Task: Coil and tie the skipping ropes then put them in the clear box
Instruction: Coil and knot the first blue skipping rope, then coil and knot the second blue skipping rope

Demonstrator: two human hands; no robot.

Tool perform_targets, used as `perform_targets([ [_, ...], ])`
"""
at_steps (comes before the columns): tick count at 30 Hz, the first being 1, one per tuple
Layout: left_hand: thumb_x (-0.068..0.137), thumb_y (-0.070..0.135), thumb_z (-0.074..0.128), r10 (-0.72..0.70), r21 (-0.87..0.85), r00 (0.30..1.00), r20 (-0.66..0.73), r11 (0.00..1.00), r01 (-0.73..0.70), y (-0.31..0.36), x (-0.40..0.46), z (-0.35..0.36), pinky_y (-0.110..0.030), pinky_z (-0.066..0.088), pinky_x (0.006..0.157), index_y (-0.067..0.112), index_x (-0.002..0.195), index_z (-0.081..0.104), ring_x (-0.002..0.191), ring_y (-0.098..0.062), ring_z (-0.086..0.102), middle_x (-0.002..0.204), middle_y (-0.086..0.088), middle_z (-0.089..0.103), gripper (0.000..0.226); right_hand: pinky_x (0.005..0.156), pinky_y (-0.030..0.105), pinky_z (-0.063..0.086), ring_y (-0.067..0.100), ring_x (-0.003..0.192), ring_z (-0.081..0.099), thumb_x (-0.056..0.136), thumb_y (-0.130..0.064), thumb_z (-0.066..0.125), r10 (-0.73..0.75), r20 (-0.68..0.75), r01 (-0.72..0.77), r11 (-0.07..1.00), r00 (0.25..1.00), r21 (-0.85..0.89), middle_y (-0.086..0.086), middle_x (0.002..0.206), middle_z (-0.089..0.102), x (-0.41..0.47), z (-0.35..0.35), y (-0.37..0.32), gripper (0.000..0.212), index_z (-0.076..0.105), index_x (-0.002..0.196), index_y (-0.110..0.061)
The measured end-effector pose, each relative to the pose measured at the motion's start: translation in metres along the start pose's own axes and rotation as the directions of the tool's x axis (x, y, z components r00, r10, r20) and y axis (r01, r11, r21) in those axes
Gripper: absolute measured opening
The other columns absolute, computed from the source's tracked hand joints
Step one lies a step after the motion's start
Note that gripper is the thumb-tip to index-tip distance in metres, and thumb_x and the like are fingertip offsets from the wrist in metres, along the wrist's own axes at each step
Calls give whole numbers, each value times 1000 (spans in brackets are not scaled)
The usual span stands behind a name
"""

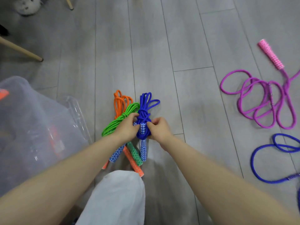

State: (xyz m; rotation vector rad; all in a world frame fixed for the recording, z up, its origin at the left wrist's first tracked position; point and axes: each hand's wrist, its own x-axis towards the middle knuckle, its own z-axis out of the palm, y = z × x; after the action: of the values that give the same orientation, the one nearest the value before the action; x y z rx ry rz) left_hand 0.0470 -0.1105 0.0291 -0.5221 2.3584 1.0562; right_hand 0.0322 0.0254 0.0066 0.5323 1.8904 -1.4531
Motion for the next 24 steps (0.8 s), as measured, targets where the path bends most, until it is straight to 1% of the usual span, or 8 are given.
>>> perform_targets([
  [4,85,8,58,90,226,996,3,970,-89,-8,-2,6,-37,35,110,10,142,42,130,-30,46,141,-14,50,59,79,40,54,26,80,63,86,-12,61,-36,1,36,993,999,-109,9,84,65,5,5,6,6,61,92,-11],
  [8,88,23,53,144,569,989,27,811,-134,-12,-10,21,-39,34,108,12,146,38,129,-30,43,145,-8,46,61,73,30,44,20,84,54,91,-4,55,90,157,-99,994,983,49,6,91,59,-4,-7,4,27,63,117,-6],
  [10,89,27,51,116,618,992,45,777,-119,-10,-9,23,-39,34,108,14,148,35,130,-29,41,147,-5,43,62,83,34,41,16,90,45,95,-8,53,195,264,-227,969,945,97,6,99,56,-9,-20,3,32,59,126,-12],
  [12,87,26,53,98,597,995,18,797,-89,-4,-4,22,-40,34,108,14,145,38,129,-30,43,145,-8,46,62,95,39,42,13,91,45,96,-12,53,192,283,-233,965,940,122,4,103,57,-7,-37,4,34,58,129,-16],
  [14,83,23,57,79,502,996,-36,863,-50,4,0,21,-43,38,106,11,140,45,126,-35,47,138,-14,52,59,93,34,42,10,88,48,96,-12,54,169,221,-209,962,961,176,-1,98,57,-2,-57,9,32,60,127,-14],
  [17,79,17,64,110,439,990,-85,896,-61,18,-3,27,-46,39,103,5,132,51,119,-39,50,129,-20,56,56,76,25,43,8,79,49,95,-8,54,149,105,-169,959,983,226,-3,87,55,-2,-105,26,22,64,115,-11],
  [21,70,25,55,323,578,944,63,759,-299,45,-10,50,-49,42,99,6,125,55,115,-39,51,124,-16,56,58,56,24,40,12,59,47,94,1,46,163,-66,-138,948,984,286,3,77,55,-12,-185,57,20,58,88,-15],
  [24,69,29,50,393,624,877,277,620,-476,89,-1,73,-46,40,102,10,128,55,120,-35,51,130,-11,54,63,54,26,42,15,59,49,92,3,44,129,-256,-70,971,958,228,5,76,59,-20,-254,67,21,56,86,-14],
])
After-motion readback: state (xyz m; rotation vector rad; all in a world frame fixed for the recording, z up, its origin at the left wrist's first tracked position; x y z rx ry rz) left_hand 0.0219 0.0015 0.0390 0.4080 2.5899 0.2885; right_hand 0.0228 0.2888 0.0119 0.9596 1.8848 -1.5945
